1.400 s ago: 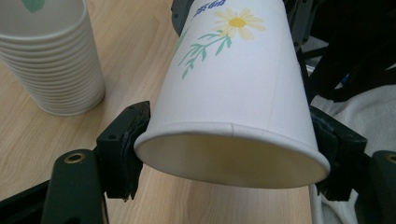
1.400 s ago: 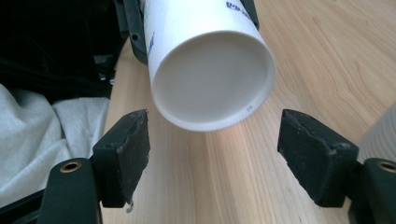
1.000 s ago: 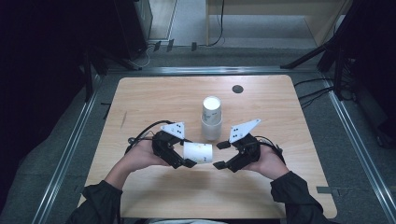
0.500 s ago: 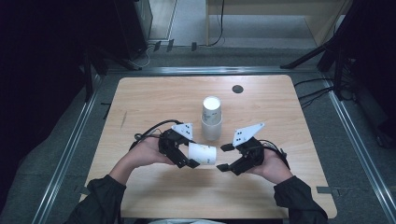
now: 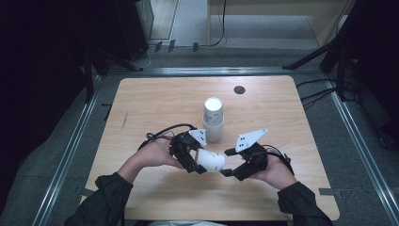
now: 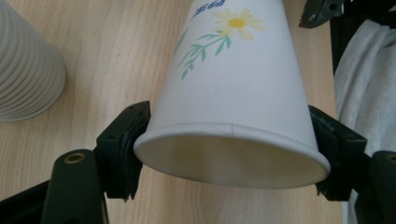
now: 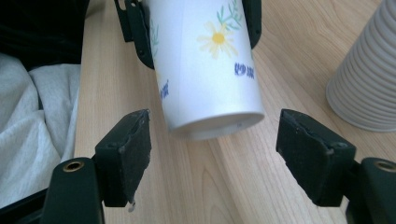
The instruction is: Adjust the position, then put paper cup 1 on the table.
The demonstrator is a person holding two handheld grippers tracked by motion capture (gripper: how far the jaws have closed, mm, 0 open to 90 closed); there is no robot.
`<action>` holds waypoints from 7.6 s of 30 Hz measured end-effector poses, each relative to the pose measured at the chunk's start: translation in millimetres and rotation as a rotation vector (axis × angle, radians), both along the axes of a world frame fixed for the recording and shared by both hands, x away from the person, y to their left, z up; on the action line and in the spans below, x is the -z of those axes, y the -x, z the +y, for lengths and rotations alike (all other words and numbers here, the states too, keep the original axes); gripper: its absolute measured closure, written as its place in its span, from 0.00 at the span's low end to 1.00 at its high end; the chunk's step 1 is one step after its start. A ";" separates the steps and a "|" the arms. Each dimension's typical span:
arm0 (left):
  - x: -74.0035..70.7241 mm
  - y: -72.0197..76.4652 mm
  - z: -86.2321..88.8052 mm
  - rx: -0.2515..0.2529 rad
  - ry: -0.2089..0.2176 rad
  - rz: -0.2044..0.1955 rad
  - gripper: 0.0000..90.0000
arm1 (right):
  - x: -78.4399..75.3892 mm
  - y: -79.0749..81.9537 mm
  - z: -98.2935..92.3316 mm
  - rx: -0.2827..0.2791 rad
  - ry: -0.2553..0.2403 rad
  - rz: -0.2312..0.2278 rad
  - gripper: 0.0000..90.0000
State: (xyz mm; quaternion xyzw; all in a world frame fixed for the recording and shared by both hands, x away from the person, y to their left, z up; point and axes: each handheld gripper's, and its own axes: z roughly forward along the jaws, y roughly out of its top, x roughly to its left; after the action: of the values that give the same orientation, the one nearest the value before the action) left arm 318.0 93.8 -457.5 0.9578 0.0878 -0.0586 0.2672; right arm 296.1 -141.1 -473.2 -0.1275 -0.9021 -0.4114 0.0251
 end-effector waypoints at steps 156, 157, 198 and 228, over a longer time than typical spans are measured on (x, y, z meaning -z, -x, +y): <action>-38.1 -37.4 119.6 -0.524 0.157 -0.078 0.30 | -7.6 -29.2 -19.7 0.160 -0.105 0.008 0.32; -38.0 -38.0 122.5 -0.535 0.160 -0.074 0.30 | -7.3 -29.4 -19.8 0.162 -0.103 0.007 0.32; 0.8 -66.0 179.5 -0.762 -0.174 -0.060 0.28 | -3.7 -29.9 -19.3 0.188 -0.075 -0.009 0.29; 22.6 -74.9 167.9 -0.769 -0.244 -0.055 0.18 | -4.6 -30.6 -20.5 0.193 -0.077 -0.012 0.29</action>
State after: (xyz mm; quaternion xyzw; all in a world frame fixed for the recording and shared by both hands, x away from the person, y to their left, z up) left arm 392.9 261.7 -480.1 0.8810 0.4389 0.0824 0.1561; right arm 326.7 -161.5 -468.6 -0.2103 -0.8692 -0.4472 -0.0152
